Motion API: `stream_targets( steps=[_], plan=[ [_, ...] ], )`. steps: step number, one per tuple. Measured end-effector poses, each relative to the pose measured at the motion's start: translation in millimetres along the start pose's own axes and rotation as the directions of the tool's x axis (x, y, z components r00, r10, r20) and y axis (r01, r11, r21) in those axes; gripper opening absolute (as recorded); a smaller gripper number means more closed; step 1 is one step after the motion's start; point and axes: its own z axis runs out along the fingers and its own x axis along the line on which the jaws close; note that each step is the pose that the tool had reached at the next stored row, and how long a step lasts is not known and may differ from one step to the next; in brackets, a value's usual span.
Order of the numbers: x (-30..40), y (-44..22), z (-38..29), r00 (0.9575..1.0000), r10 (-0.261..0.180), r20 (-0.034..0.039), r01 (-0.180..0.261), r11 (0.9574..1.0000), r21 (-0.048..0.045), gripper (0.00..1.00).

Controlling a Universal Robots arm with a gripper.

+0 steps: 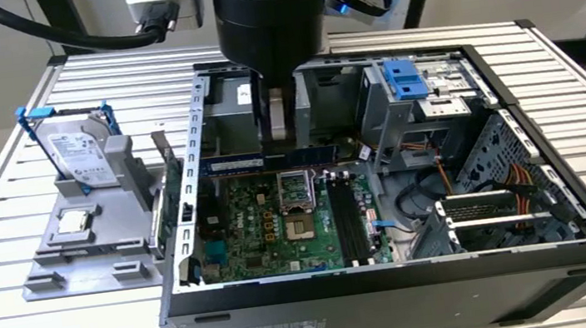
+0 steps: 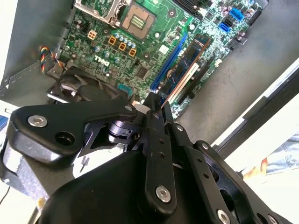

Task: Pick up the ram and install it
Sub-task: 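Pick up the ram and move it above insertion slot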

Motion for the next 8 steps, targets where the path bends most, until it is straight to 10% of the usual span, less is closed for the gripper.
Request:
stream_targets(
  steps=[8],
  plan=[
    [-0.1, -5.5, -0.1, 1.0000, 0.000, 0.0000, 0.000, 1.0000, 0.0000, 0.00]
  ],
)
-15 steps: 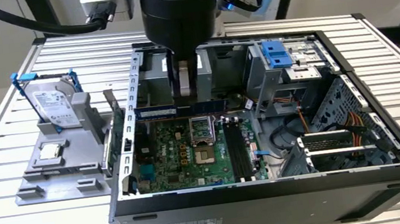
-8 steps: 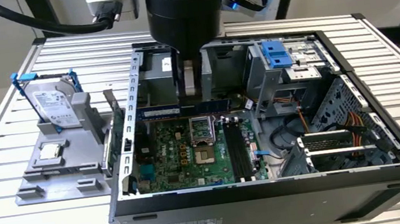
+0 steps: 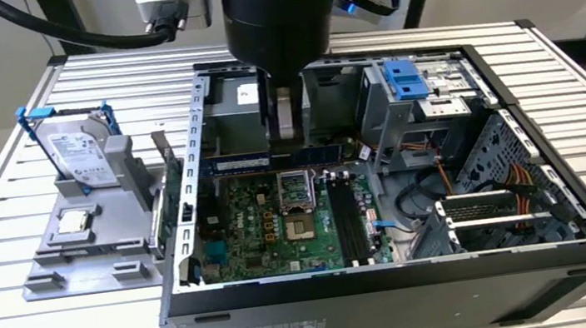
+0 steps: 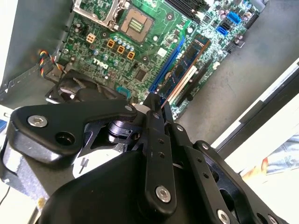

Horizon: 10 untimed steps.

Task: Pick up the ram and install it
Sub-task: 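Pick up the ram and move it above insertion slot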

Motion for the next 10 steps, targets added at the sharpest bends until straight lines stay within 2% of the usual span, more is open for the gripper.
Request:
stream_targets(
  steps=[10],
  plan=[
    [-0.2, -10.3, -0.2, 1.0000, 0.000, 0.0000, 0.000, 1.0000, 0.0000, 0.00]
  ],
)
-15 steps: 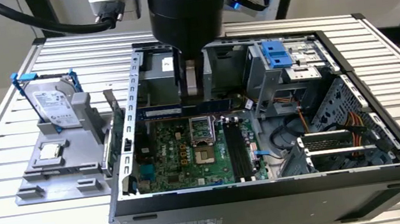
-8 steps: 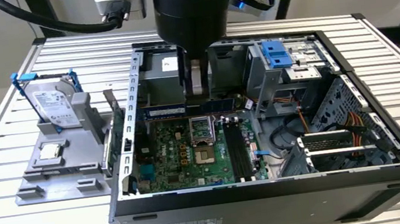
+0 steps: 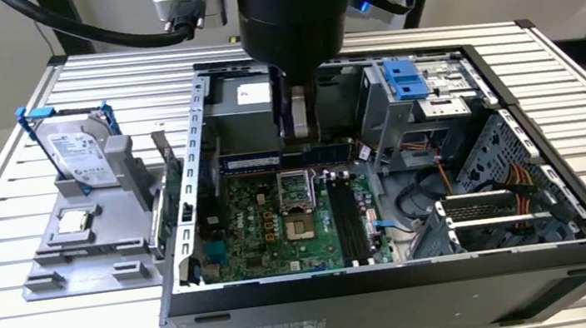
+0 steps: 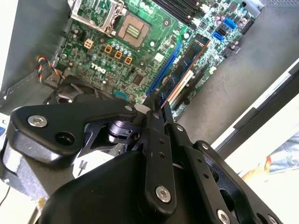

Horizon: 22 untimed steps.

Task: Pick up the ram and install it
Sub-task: 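Pick up the ram and move it above insertion slot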

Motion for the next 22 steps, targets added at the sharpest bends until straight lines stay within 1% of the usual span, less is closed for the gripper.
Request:
stream_targets(
  steps=[7, 22],
  plan=[
    [-0.1, -6.2, -0.2, 1.0000, 0.000, -0.0001, 0.000, 1.0000, 0.0000, 0.00],
    [-0.3, -14.5, -0.4, 1.0000, 0.000, -0.0001, 0.000, 1.0000, 0.0000, 0.00]
  ],
)
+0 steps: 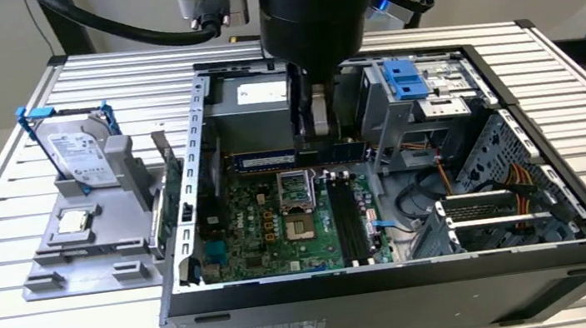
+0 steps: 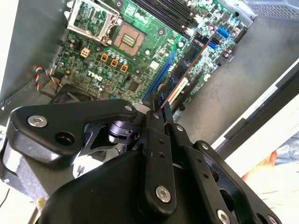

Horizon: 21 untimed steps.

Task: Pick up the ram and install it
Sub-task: 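Pick up the ram and move it above insertion slot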

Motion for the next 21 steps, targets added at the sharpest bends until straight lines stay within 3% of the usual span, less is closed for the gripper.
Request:
stream_targets(
  steps=[21],
  plan=[
    [-0.2, -13.7, -0.3, 1.0000, 0.000, 0.0001, 0.000, 1.0000, 0.0001, 0.00]
  ],
)
